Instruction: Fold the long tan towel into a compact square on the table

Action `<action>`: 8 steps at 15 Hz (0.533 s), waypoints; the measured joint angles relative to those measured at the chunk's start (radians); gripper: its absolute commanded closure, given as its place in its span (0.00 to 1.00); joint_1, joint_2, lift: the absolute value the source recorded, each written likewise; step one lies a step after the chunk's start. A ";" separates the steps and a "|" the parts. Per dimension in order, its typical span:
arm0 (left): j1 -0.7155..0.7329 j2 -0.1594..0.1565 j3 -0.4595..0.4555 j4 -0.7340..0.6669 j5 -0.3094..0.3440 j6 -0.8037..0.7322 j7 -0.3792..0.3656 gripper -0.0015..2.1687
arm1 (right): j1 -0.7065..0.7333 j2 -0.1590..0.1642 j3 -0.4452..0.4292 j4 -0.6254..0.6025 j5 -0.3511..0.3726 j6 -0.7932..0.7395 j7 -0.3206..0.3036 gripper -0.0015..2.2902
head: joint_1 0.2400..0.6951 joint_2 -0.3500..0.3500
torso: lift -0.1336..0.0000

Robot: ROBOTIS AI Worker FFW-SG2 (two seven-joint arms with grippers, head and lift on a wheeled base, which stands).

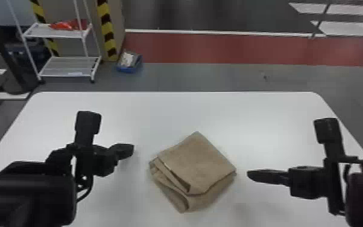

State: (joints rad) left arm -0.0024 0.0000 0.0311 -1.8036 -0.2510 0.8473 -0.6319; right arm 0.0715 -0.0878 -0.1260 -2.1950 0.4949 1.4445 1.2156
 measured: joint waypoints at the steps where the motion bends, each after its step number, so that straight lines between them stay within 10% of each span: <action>1: 0.000 0.000 0.000 0.013 -0.004 -0.001 -0.006 0.97 | -0.013 -0.001 0.021 0.020 0.021 0.003 0.000 0.83 | 1.00 0.43 | 0.07; 8: 0.055 0.000 -0.001 -0.002 -0.019 0.002 -0.106 0.97 | -0.121 0.019 0.189 0.175 0.149 0.055 -0.042 0.83 | 1.00 0.46 | 0.07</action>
State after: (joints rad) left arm 0.0529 0.0000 0.0298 -1.8055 -0.2697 0.8492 -0.7377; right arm -0.0491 -0.0691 0.0627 -2.0204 0.6435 1.4995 1.1739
